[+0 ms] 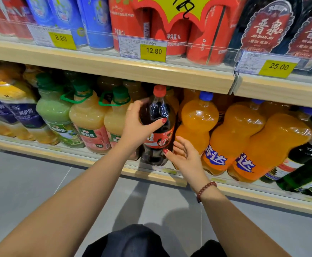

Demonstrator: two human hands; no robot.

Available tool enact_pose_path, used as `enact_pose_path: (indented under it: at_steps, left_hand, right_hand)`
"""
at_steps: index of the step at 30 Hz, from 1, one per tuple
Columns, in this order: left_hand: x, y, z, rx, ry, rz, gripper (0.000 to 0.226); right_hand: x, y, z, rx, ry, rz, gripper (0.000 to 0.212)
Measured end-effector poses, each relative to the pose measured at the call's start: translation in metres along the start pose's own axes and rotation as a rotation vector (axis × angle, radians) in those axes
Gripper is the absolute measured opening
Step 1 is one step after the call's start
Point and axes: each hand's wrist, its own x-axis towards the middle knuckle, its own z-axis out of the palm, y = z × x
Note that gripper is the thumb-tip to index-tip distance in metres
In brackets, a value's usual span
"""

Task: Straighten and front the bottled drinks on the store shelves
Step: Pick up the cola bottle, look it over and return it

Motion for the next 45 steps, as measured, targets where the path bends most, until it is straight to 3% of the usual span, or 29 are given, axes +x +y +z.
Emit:
enact_pose_path:
  at_steps: [5, 12, 22, 32, 34, 36, 39, 41, 45]
  left_hand:
    - [0.017, -0.006, 0.009, -0.085, -0.136, -0.136, 0.091]
    - [0.016, -0.002, 0.006, -0.051, -0.115, -0.133, 0.082]
    - [-0.048, 0.005, -0.018, -0.095, -0.051, 0.074, 0.073]
    - [-0.057, 0.057, -0.028, -0.185, 0.042, 0.045, 0.068]
    - [-0.054, 0.070, -0.037, -0.232, 0.072, -0.001, 0.071]
    - [-0.053, 0.080, -0.043, -0.303, 0.053, -0.030, 0.070]
    - [-0.058, 0.087, -0.045, -0.379, -0.043, -0.045, 0.054]
    - [-0.061, 0.087, -0.043, -0.401, -0.102, -0.072, 0.043]
    - [-0.061, 0.085, -0.042, -0.413, -0.108, -0.126, 0.045]
  right_hand:
    - [0.009, 0.008, 0.015, 0.086, -0.018, 0.008, 0.082]
    - [0.011, 0.019, 0.030, 0.128, 0.007, 0.012, 0.080]
    - [-0.007, 0.022, 0.041, 0.092, 0.010, -0.157, 0.089]
    - [-0.026, -0.002, 0.029, -0.014, 0.120, -0.303, 0.078]
    - [-0.026, -0.008, 0.021, -0.017, 0.070, -0.317, 0.085]
    - [-0.027, -0.012, 0.011, 0.029, -0.094, -0.300, 0.093]
    - [-0.038, -0.016, 0.005, 0.106, -0.274, -0.255, 0.093]
    - [-0.045, -0.014, 0.007, 0.132, -0.258, -0.255, 0.095]
    - [-0.051, -0.012, 0.012, 0.210, -0.198, -0.197, 0.097]
